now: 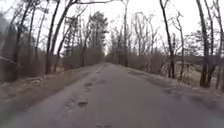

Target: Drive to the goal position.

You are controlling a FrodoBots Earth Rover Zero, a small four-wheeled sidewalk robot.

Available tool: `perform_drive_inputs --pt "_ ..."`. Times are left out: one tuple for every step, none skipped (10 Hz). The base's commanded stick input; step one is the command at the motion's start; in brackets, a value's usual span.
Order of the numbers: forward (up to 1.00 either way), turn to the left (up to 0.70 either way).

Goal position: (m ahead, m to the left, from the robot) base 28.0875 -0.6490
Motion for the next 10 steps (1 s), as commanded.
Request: perform_drive_inputs --pt "0.85 0.0" --pt "0.85 0.0" --pt "0.85 0.0" --pt "0.85 0.0" --pt "0.85 0.0" --pt "0.85 0.0" --pt "0.85 0.0" --pt "0.85 0.1" --pt "0.85 0.2" --pt "0.85 0.31"
